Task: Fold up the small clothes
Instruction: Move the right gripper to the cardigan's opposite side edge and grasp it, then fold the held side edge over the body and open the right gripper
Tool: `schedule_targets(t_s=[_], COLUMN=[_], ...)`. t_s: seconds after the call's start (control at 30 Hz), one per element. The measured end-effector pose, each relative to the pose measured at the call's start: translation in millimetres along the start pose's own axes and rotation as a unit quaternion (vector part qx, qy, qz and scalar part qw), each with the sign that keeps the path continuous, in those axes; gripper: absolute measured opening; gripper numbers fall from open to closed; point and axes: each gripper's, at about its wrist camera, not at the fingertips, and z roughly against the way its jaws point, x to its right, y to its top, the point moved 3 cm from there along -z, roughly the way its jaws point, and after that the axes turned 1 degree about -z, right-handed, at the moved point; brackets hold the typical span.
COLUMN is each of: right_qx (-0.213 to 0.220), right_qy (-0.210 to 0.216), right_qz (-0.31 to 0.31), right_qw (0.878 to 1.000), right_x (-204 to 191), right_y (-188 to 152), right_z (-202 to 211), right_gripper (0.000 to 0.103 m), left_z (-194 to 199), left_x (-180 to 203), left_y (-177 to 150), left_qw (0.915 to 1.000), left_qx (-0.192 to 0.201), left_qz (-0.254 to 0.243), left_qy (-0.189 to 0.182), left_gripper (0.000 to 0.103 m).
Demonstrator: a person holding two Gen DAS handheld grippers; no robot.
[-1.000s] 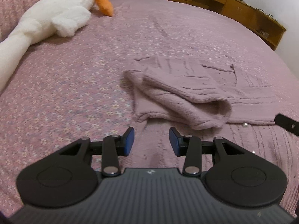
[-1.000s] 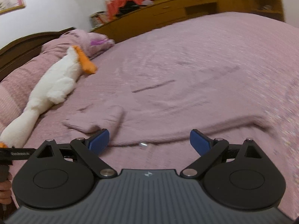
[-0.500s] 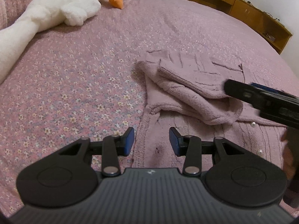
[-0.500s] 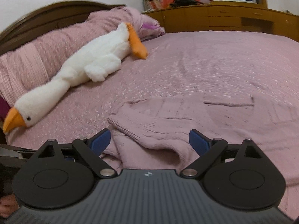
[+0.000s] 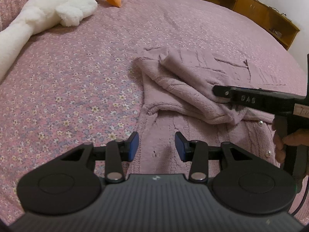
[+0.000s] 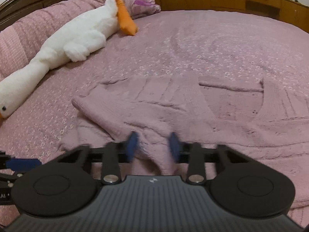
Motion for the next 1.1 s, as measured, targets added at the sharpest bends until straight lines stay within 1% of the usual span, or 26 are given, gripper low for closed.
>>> schedule_targets(t_s=[0.07, 0.1, 0.17, 0.3, 0.4, 0.53, 0.6, 0.73, 0.77, 0.8, 0.83, 0.9, 0.97, 1.1], right_qx=[0.004, 0.008, 0.025, 0.074, 0.099, 0.123, 0.12, 0.085, 0.072, 0.063, 0.059, 0.064, 0.075, 0.09], right_qy=[0.01, 0.015, 0.018, 0.012, -0.003, -0.042, -0.052, -0.065, -0.065, -0.066, -0.069, -0.082, -0.085, -0.076], right_qz=[-0.01, -0.016, -0.026, -0.045, -0.051, -0.069, -0.089, -0.117, -0.122, -0.124, -0.122, -0.116, -0.112, -0.084], right_qw=[1.0, 1.0, 0.999, 0.996, 0.994, 0.989, 0.987, 0.987, 0.988, 0.988, 0.988, 0.988, 0.987, 0.99], right_x=[3.5, 6.1, 10.0, 22.8, 34.7, 61.8, 76.7, 97.7, 101.2, 104.0, 105.3, 103.3, 101.0, 89.6], right_y=[2.2, 4.0, 9.3, 19.5, 20.2, 9.9, 0.7, -20.7, -25.4, -30.1, -33.9, -36.3, -35.4, -21.4], right_z=[2.6, 5.4, 13.5, 42.6, 59.8, 78.8, 81.8, 76.0, 73.8, 72.9, 73.3, 76.8, 83.8, 91.5], right_gripper=[0.014, 0.012, 0.01, 0.01, 0.01, 0.01, 0.01, 0.01, 0.011, 0.02, 0.025, 0.055, 0.06, 0.061], left_z=[-1.6, -2.9, -5.1, -10.4, -13.0, -15.2, -16.3, -17.5, -17.5, -17.4, -17.2, -15.9, -13.2, -10.6], left_x=[-1.2, -1.7, -2.3, -2.9, -2.1, -2.0, -2.5, -2.5, -2.6, -2.4, -2.2, -1.8, 0.0, 4.0], left_y=[0.1, 0.2, 0.1, 0.8, 0.8, 0.5, 0.2, 0.2, 0.3, 0.6, 1.1, 3.0, 4.7, 8.0], left_qw=[1.0, 1.0, 1.0, 0.9999, 0.9998, 0.9998, 0.9997, 0.9996, 0.9996, 0.9996, 0.9996, 0.9997, 0.9998, 0.9999], left_qx=[-0.001, -0.002, -0.005, -0.008, -0.01, -0.01, -0.011, -0.012, -0.012, -0.012, -0.012, -0.011, -0.007, 0.0], left_qz=[0.003, 0.005, 0.008, 0.008, 0.006, 0.006, 0.006, 0.009, 0.009, 0.009, 0.009, 0.009, 0.007, 0.002], left_qy=[0.003, 0.003, 0.003, 0.008, 0.014, 0.019, 0.021, 0.022, 0.023, 0.023, 0.024, 0.022, 0.018, 0.016], left_gripper=[0.043, 0.043, 0.043, 0.043, 0.043, 0.043, 0.043, 0.043, 0.043, 0.043, 0.043, 0.043, 0.043, 0.043])
